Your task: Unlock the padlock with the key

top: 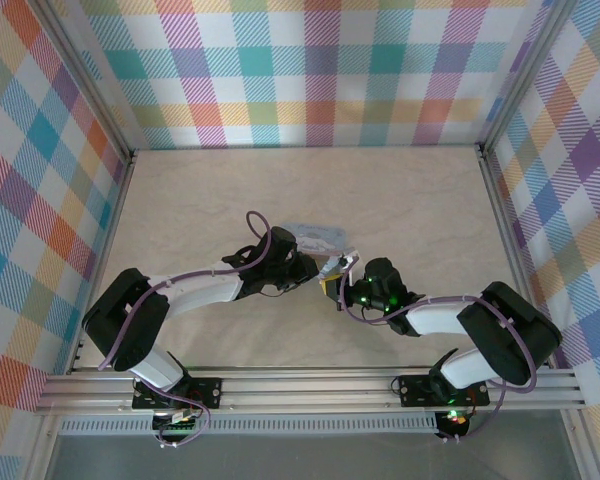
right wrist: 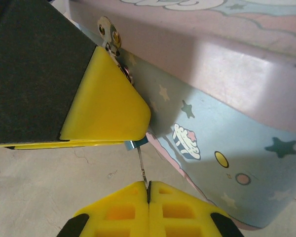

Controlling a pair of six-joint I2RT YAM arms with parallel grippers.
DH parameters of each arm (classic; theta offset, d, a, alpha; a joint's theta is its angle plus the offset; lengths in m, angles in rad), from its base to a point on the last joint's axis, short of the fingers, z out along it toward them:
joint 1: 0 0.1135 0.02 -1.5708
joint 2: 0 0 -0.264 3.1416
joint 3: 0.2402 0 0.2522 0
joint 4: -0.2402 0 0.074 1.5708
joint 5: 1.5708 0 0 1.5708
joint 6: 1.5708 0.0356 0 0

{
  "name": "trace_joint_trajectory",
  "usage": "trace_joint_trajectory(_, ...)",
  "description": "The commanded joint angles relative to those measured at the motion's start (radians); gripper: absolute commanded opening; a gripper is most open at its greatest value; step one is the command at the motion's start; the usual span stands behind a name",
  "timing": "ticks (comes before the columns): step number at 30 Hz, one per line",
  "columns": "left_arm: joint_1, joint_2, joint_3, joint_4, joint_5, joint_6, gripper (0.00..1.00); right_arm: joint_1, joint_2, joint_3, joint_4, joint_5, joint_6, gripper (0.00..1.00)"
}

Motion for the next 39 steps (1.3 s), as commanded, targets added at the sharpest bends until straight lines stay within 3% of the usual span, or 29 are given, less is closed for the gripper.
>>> trace_joint_trajectory(1, -0.043, -0.018, 0.009, -0.017, 0.062, 0.000, 0.12, -0.013, -0.002, 0.046, 0.110, 0.003, 0.009, 0.00)
trace_joint_trajectory(13, -0.034, -0.059, 0.031, -0.060, 0.006, -0.016, 0.12, -0.011, -0.022, -0.031, 0.097, 0.013, 0.012, 0.00)
trace_joint_trajectory(39, -0.033, -0.046, 0.044, -0.059, 0.008, -0.031, 0.13, 0.009, -0.027, -0.068, 0.101, -0.006, 0.017, 0.00)
